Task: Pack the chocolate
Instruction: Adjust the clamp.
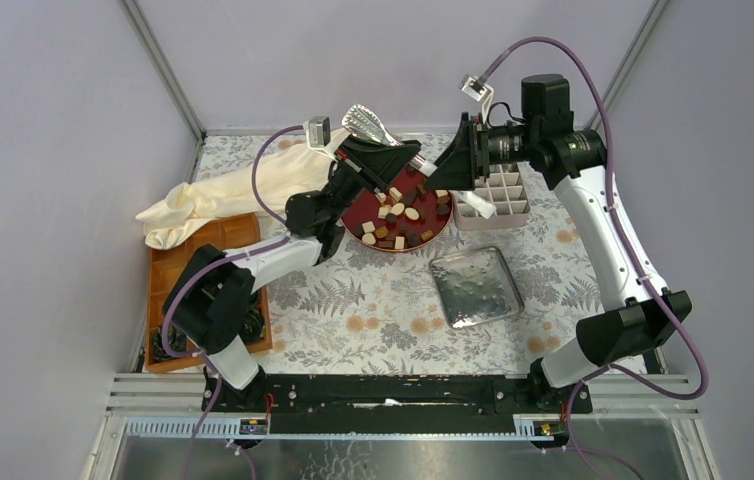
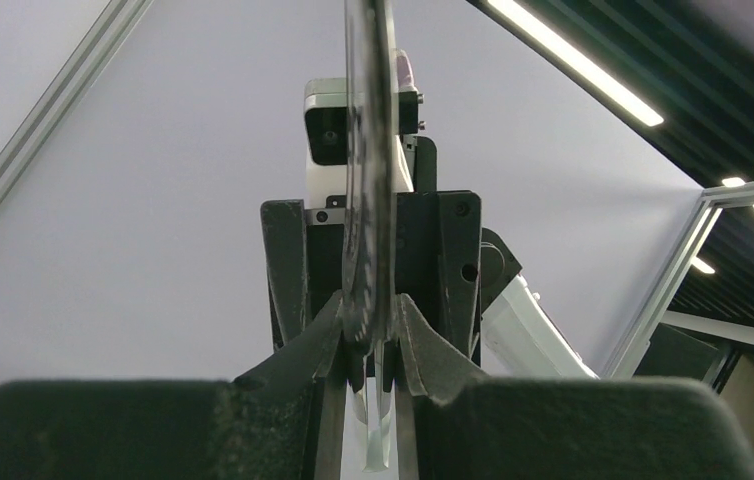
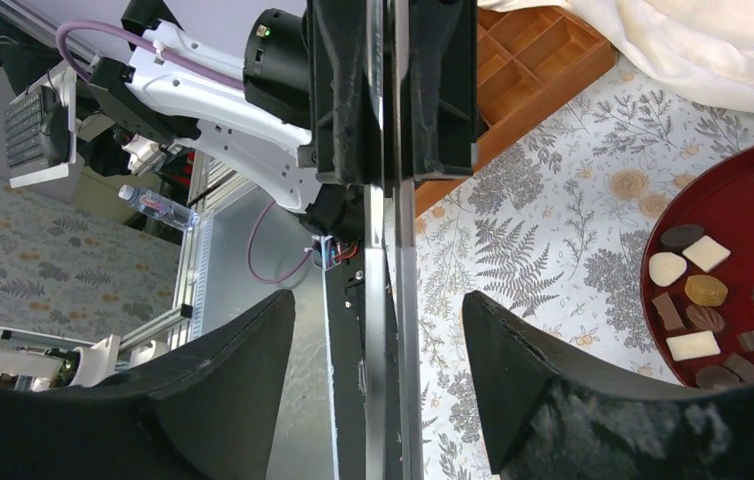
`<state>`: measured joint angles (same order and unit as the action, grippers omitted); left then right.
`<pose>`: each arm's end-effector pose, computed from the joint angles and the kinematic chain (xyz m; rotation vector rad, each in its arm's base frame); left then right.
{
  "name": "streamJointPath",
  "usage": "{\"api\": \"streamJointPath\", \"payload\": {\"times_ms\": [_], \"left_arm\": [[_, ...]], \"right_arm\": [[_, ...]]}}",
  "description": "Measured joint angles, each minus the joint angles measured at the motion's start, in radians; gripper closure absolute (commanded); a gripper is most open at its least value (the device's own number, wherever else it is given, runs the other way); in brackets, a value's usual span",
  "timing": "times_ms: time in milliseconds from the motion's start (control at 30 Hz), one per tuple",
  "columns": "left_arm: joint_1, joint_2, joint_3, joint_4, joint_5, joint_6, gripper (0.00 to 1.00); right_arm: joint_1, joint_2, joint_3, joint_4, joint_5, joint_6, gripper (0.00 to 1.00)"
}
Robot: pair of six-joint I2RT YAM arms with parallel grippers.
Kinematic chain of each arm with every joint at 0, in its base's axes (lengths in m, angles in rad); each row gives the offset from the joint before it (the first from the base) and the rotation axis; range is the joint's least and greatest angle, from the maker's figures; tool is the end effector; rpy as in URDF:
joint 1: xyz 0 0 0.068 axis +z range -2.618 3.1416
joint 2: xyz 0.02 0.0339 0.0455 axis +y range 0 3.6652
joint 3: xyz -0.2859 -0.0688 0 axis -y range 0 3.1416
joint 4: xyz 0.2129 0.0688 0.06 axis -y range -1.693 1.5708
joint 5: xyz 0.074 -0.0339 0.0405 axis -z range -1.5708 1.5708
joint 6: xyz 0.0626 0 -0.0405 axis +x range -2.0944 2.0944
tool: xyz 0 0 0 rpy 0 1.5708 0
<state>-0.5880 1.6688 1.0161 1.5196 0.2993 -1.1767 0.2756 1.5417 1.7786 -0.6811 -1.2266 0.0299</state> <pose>0.2728 -0.2040 0.4184 0.0829 0.8683 -1.7739 0.2635 0.1357 0.4667 -1.0059 1.6738 1.4129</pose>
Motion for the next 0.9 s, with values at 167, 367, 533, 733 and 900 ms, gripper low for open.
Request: {"api": "streamJointPath", "payload": {"times_ms": [167,367,533,733,900], "left_arm": [[0.000,0.010,0.000,0.007,-0.010,-0.010,1.00],[0.000,0.015,0.000,0.007,-0.018,-0.018,1.00],[0.000,0.015,0.000,0.008,-0.020,-0.022,1.00],[-0.001,0.015,0.000,0.013,-0.020,-0.027,1.00],[-0.002,0.015,0.000,0.023,-0.020,-0.037,1.00]], "right_arm": [[0.012,0.000,0.000,0.041,0.004,0.031,0.42],[0.022,0.005,0.000,0.062,0.005,0.052,0.51],[0.030,0.014,-0.005,0.067,0.005,0.059,0.57],[0.034,0.016,-0.010,0.067,0.007,0.064,0.66],[0.035,0.017,-0.010,0.067,0.013,0.065,0.77]]}}
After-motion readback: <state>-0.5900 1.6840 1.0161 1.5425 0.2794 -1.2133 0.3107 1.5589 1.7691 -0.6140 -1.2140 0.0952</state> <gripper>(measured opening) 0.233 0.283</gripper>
